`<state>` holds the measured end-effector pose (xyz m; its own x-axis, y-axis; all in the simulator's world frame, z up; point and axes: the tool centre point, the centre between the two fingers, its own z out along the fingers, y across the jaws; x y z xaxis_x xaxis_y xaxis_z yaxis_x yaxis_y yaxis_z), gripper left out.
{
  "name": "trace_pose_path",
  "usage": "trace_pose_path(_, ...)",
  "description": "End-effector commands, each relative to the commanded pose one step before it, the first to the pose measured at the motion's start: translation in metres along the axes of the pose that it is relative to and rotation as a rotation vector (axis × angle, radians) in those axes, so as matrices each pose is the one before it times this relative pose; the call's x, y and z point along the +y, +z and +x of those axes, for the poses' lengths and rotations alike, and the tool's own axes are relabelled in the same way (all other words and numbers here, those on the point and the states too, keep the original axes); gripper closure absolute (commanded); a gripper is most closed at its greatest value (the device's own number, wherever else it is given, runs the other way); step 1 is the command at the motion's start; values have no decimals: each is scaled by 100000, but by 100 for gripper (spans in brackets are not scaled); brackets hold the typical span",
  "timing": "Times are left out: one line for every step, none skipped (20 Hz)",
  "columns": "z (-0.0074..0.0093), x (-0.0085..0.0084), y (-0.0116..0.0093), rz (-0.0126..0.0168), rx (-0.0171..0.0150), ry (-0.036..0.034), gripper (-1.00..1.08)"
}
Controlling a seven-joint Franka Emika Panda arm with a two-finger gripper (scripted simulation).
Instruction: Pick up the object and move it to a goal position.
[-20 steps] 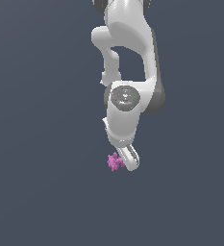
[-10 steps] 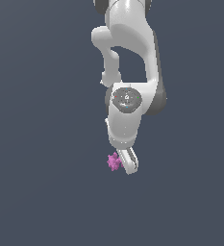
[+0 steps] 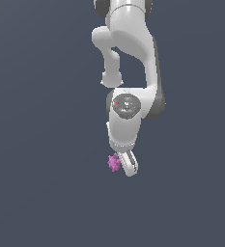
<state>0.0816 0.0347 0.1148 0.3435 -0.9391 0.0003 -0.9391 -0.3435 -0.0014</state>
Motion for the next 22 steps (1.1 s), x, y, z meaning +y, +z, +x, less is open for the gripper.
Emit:
trace_pose_path(-9,102,1462,-159,-25,158,-92)
trace_pose_path(-5,18,510,0,4,49,-92)
trace_pose_path(1,15,431,1,4,49,-92)
trace_pose_path(-24,0,353,0,0,0,-92)
trace_pose_path(30,8,272,2,4,69,-92)
trace_pose_path(-8,-14,196,0,0,0,-92)
trace_pose_path(0,-22,117,0,0,0,-92)
trace_pose_path(9,-31,38,0,0,0,-92)
trace_pose_path(18,-39,-40,0,0,0,-92)
trace_pose_path(17,-32,-75,0,0,0,-92)
trace_pose_path(-35,-22,-35,16,-20,-64,-92)
trace_pose_path(0,0,0,0,0,0,108)
trace_pose_path(0,0,0,0,0,0,108)
trace_pose_path(0,0,0,0,0,0,108)
trace_pose_path(0,0,0,0,0,0,108)
trace_pose_path(0,0,0,0,0,0,108)
trace_pose_path(0,0,0,0,0,0,108)
trace_pose_path(0,0,0,0,0,0,108)
trace_pose_path(0,0,0,0,0,0,108)
trace_pose_path(0,0,0,0,0,0,108)
trace_pose_path(0,0,0,0,0,0,108)
trace_pose_path(7,14,26,-45,-6,17,108)
